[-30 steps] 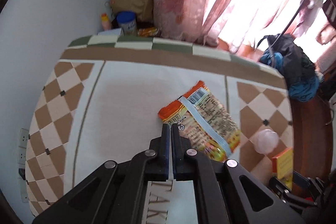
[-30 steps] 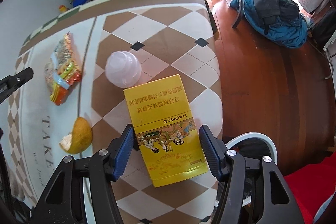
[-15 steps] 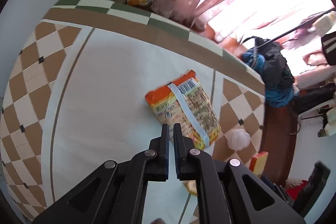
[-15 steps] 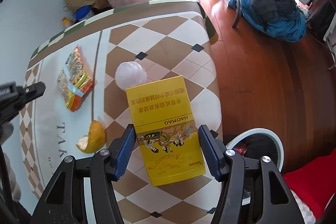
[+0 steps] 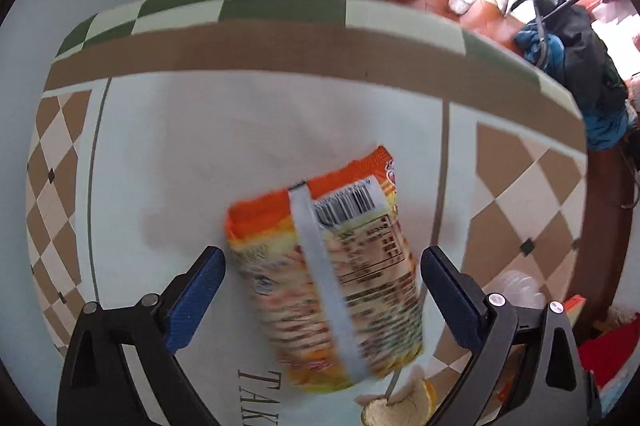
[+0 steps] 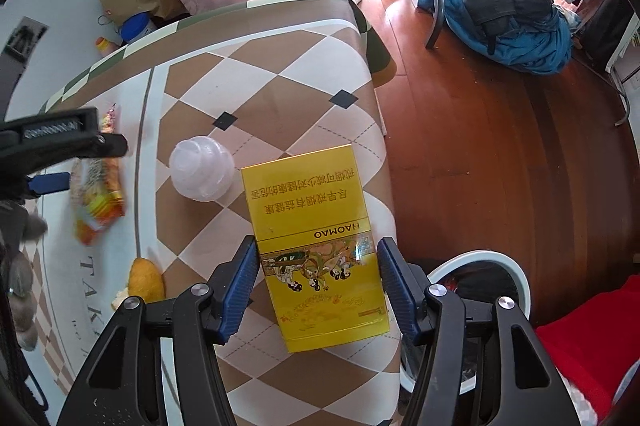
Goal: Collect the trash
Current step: 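Grasp the orange snack bag with the left gripper while the right grasps the yellow HAOMAO box, then carry the snack bag and yellow box over the bin and open both grippers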
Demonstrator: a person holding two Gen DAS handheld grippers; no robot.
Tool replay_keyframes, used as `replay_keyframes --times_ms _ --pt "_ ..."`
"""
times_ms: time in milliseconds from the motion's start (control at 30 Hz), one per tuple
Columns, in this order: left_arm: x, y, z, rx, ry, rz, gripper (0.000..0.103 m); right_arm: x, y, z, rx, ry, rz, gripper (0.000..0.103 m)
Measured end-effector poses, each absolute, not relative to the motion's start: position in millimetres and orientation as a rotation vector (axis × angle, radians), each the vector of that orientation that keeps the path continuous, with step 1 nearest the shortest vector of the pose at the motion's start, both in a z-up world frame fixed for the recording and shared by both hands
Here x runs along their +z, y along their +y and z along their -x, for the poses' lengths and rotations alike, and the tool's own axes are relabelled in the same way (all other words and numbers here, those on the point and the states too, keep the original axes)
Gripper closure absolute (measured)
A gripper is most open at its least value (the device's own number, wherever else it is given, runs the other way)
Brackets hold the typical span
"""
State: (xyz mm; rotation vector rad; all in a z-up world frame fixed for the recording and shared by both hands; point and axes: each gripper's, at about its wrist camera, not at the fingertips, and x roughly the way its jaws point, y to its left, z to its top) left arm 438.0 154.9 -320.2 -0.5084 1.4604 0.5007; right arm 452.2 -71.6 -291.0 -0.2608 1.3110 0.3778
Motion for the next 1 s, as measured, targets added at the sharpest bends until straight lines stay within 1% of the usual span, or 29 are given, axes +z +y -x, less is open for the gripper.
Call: replay_keyframes --times_ms 33,67,100,133,167,267,467,767,1000 --pt "-320 151 -435 0.51 1.446 0.486 0.009 -291 -72 -452 0.378 1.308 0.264 0.041" --pt "-318 148 -433 0.507 1.43 0.473 0.016 -291 -72 -452 0.379 1.306 0.269 0.041" --pt "-313 144 -429 0.507 1.396 0.454 0.035 -291 -73 -451 0.38 1.302 0.272 0.041" --pt "-310 140 -425 0.503 1.373 0.438 0.047 -290 -73 -449 0.384 1.298 0.272 0.041" --pt "-306 136 -420 0.501 1.362 0.414 0.066 -290 -74 -449 0.386 1.295 0.274 0.041" --pt "-299 129 -401 0.497 1.326 0.36 0.076 -288 -75 -444 0.396 1.289 0.269 0.041" --pt "-276 117 -352 0.499 1.226 0.27 0.077 -273 -79 -424 0.442 1.26 0.242 0.042" --pt "-200 70 -270 0.458 1.036 0.189 0.077 -227 -117 -371 0.531 1.2 0.086 0.042" --pt "-143 -10 -242 0.318 0.929 0.158 0.077 -172 -198 -327 0.553 1.111 -0.033 0.042"
